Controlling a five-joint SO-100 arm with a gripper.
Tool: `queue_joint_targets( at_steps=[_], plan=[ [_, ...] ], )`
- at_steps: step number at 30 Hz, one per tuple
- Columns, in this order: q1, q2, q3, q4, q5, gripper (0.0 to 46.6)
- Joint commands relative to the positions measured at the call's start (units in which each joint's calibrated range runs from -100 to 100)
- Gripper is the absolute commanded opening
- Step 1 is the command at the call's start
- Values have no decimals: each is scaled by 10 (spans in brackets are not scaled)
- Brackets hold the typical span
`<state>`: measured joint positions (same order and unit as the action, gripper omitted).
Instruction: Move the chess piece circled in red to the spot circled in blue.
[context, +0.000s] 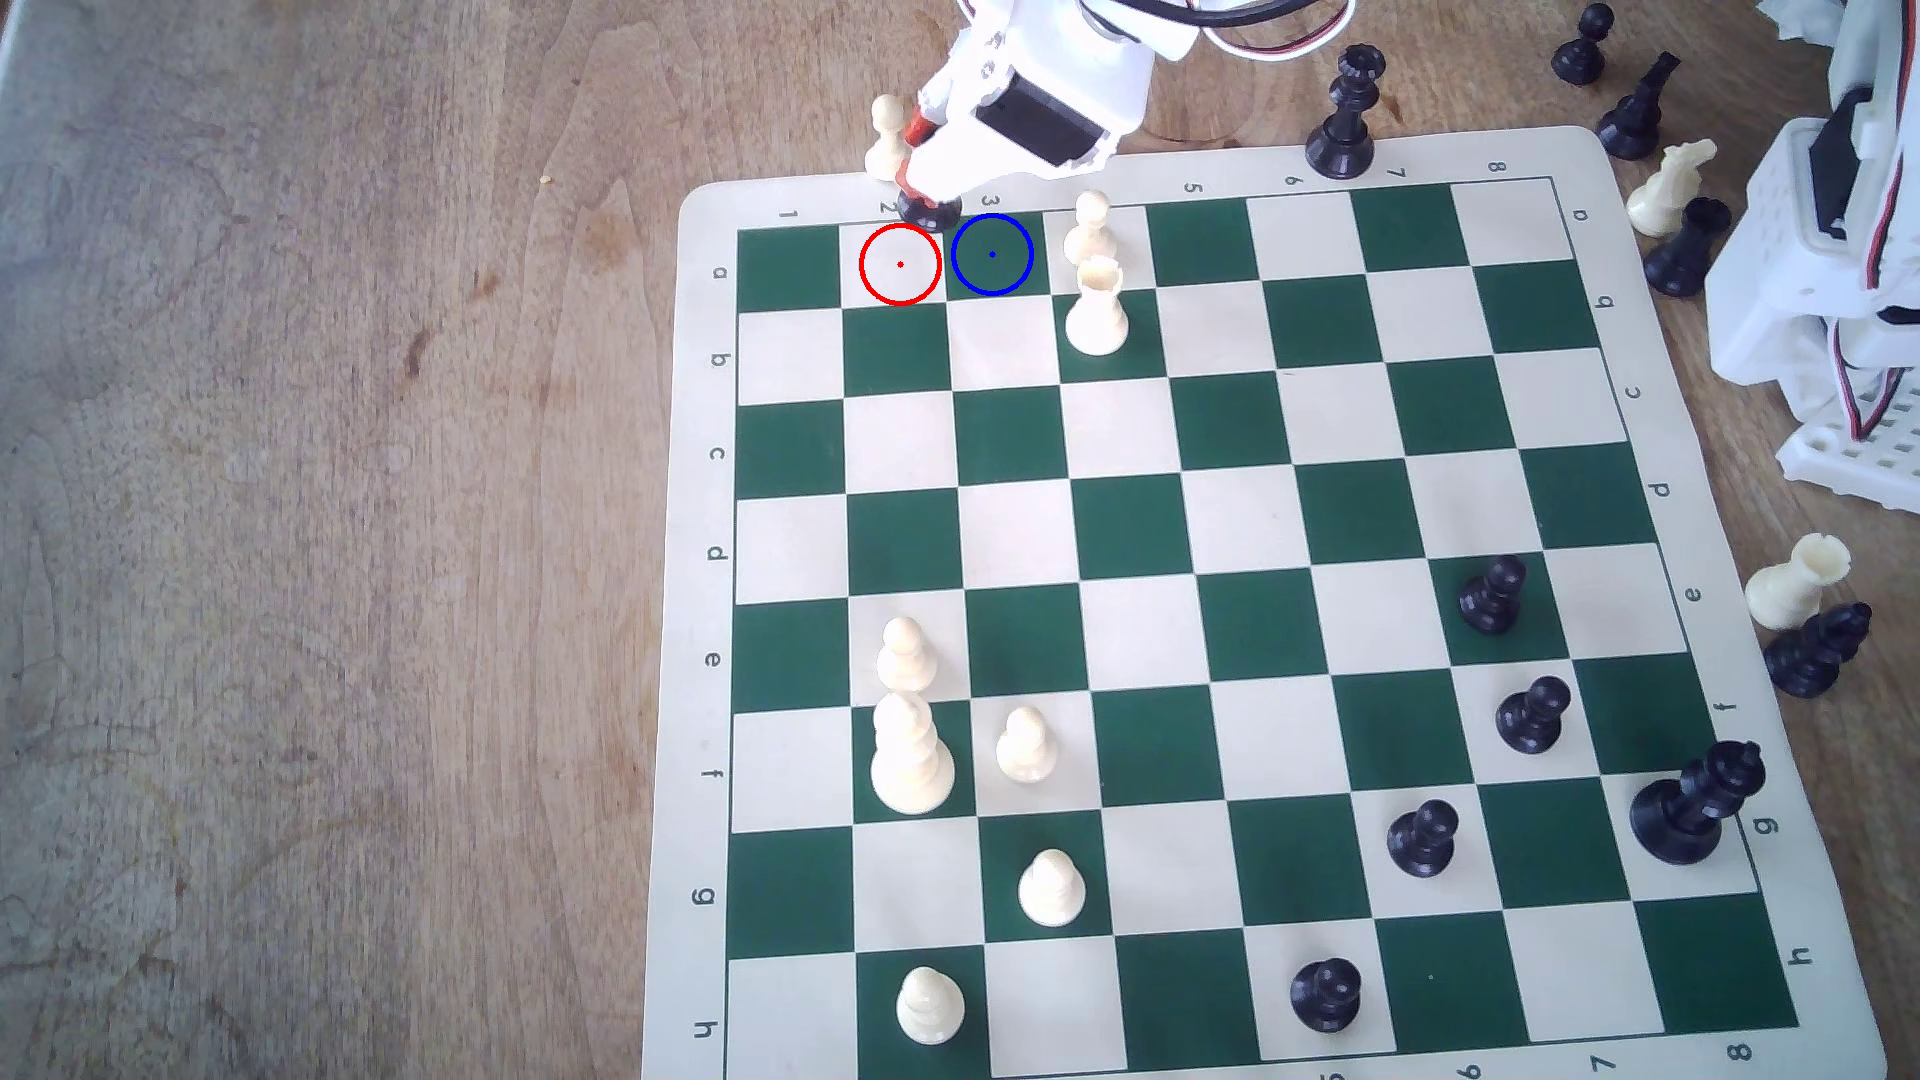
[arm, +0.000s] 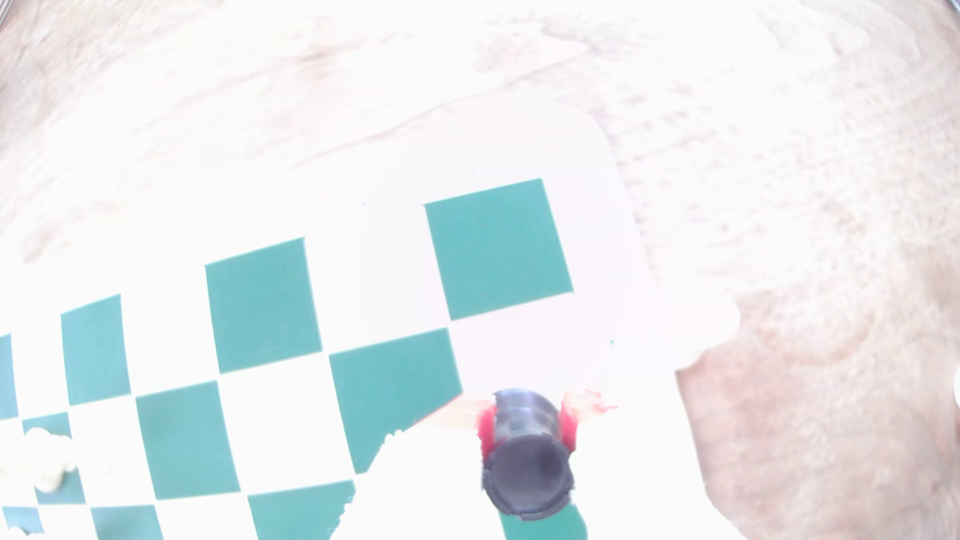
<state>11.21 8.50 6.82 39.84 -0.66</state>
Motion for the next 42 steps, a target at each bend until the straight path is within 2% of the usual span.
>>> queue_joint_targets(
  at_steps=[1, 9, 25, 27, 28, 29, 30, 33, 42],
  plan=[
    [6, -28, 5, 3, 14, 24],
    [20, 11, 20, 0, 35, 20],
    [21, 48, 34, -31, 35, 31],
    [23, 50, 35, -36, 33, 65],
    [24, 50, 38, -43, 31, 112],
    [25, 49, 46, -59, 22, 227],
    [26, 48, 50, -63, 22, 244],
    [27, 41, 59, -76, 20, 256],
    [37, -16, 64, -66, 20, 250]
  ],
)
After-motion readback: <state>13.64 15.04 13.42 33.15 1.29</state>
